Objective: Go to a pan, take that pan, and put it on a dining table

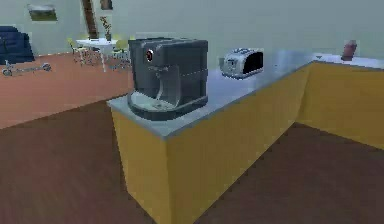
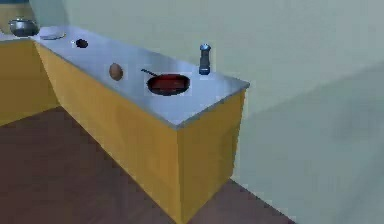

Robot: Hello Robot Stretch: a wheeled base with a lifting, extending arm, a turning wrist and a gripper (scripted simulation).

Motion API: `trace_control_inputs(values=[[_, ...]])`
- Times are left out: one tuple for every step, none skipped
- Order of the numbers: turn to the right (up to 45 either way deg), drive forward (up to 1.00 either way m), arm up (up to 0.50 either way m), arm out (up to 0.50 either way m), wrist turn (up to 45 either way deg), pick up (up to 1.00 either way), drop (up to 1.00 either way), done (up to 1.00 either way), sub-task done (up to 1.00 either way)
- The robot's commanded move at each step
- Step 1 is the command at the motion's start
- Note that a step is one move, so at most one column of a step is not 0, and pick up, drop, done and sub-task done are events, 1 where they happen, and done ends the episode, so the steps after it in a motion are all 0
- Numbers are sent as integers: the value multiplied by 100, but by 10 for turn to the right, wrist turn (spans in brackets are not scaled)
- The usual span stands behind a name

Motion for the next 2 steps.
trace_control_inputs(values=[[450,0,0,0,0,0,0,0,0],[90,0,0,0,0,0,0,0,0]])
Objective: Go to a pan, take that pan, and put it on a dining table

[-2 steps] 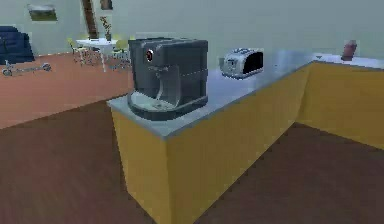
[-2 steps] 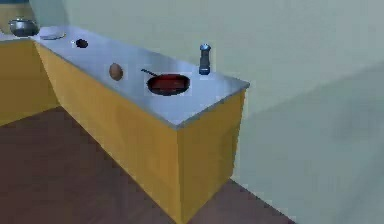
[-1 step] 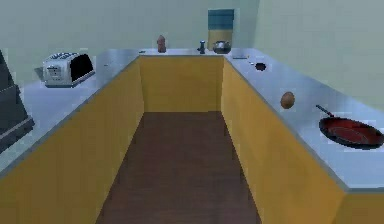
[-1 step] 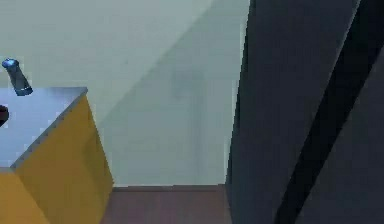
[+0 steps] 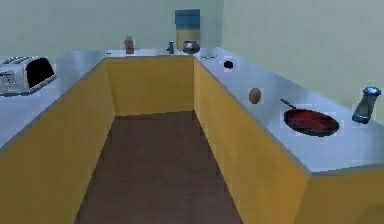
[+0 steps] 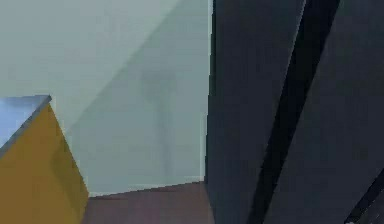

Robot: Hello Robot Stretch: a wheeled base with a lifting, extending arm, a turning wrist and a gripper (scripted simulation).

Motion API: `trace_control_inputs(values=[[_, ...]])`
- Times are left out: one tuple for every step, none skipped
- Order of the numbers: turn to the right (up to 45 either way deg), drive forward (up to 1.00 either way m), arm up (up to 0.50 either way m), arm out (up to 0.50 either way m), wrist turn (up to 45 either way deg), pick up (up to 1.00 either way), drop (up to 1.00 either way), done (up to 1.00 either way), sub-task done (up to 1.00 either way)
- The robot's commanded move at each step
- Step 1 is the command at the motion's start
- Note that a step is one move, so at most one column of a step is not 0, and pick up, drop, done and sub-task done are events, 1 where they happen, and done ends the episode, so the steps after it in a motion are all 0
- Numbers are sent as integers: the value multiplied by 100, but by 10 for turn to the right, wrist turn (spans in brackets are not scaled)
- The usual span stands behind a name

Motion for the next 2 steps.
trace_control_inputs(values=[[0,50,0,0,0,0,0,0,0],[-330,0,0,0,0,0,0,0,0]])
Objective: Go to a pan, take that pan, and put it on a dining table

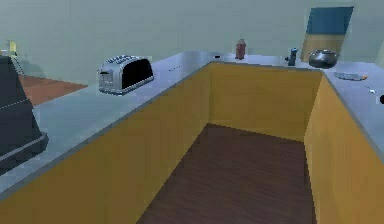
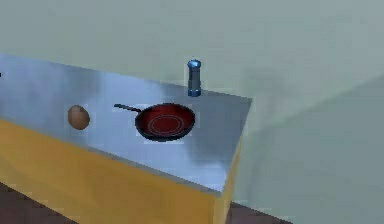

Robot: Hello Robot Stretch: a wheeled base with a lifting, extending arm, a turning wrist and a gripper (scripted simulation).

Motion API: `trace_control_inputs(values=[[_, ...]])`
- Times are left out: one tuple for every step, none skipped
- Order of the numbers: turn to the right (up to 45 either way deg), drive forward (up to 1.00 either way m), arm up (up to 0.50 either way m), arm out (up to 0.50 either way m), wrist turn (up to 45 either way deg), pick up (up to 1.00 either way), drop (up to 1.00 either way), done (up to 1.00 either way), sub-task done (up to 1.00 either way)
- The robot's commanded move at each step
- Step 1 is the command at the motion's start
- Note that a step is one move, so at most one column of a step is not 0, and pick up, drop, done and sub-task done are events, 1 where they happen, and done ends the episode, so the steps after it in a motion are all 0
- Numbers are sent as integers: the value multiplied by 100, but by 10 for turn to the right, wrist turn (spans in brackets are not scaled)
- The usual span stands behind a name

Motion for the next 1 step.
trace_control_inputs(values=[[0,0,50,0,0,0,0,0,0]])
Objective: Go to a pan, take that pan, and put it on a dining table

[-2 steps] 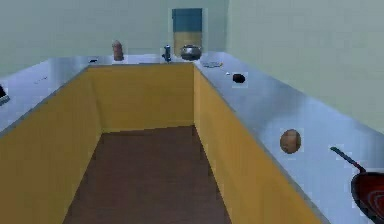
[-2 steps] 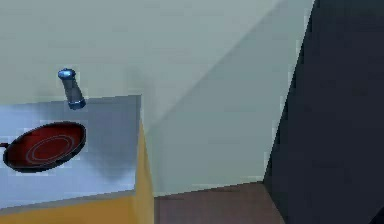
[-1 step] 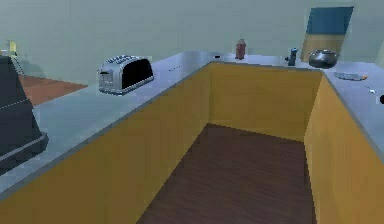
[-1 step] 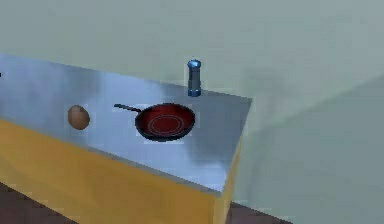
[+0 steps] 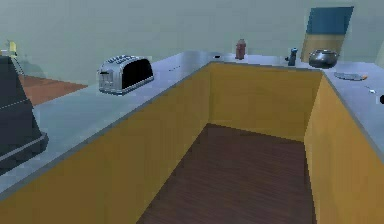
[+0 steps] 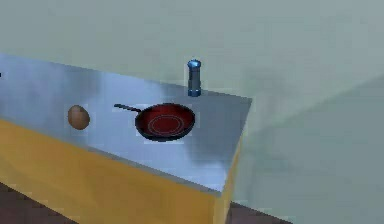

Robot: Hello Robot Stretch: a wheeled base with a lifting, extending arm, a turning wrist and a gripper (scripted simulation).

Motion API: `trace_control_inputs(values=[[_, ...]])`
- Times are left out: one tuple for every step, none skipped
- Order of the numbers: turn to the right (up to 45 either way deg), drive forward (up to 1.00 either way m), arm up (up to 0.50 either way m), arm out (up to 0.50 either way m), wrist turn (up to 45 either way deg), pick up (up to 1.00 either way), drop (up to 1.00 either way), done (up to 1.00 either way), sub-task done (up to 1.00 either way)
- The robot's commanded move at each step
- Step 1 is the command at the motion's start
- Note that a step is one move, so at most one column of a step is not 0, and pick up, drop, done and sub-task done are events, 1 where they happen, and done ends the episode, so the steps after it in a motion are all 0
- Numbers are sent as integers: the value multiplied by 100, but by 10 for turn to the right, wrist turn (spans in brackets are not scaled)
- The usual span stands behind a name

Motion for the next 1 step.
trace_control_inputs(values=[[0,0,38,0,0,0,0,0,0]])
